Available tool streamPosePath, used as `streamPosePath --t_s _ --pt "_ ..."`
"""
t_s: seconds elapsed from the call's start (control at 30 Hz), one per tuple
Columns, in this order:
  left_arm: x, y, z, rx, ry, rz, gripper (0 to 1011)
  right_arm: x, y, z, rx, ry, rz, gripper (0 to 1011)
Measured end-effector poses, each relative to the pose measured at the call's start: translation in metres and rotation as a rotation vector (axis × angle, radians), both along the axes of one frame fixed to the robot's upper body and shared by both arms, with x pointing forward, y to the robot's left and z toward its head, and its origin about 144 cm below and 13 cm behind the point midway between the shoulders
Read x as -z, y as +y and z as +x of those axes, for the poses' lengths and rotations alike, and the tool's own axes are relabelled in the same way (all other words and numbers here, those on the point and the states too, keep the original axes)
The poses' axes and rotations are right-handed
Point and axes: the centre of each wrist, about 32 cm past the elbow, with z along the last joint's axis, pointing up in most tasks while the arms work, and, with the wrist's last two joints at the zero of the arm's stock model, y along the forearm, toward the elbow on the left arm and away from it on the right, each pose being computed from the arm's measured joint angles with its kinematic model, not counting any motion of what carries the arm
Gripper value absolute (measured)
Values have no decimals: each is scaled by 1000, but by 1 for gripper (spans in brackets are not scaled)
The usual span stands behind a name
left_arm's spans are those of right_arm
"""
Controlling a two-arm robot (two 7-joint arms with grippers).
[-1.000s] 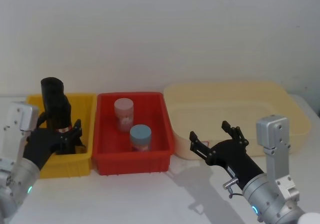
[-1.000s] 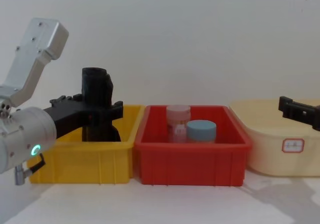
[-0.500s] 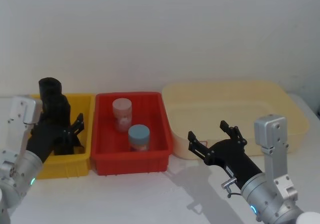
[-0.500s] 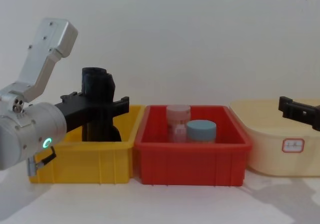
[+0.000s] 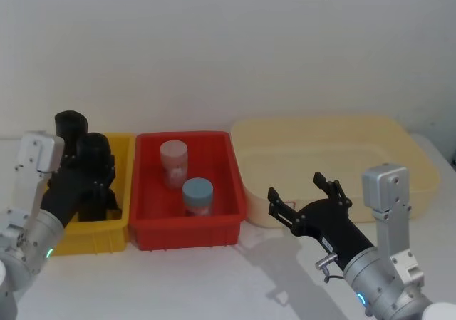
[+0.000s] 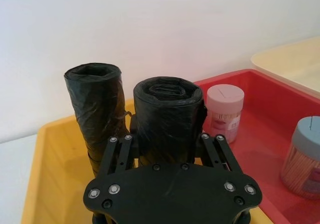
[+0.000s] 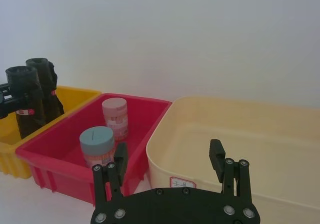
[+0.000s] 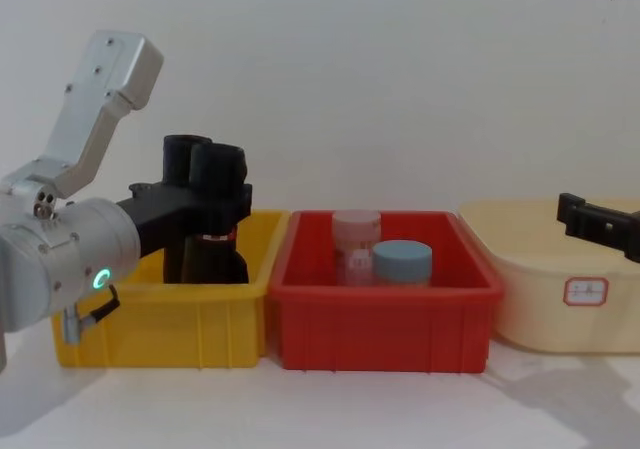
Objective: Pick up the garbage bag with the one hand and transfer it to the other hand.
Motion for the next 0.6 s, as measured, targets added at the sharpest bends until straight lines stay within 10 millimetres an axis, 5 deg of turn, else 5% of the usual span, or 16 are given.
streamPosePath --t_s 0.37,0.6 --pt "-6 6 -6 -14 -23 -7 466 0 0 0 0 0 0 1001" --pt "-26 11 -10 -7 -65 37 435 0 0 0 0 0 0 1000"
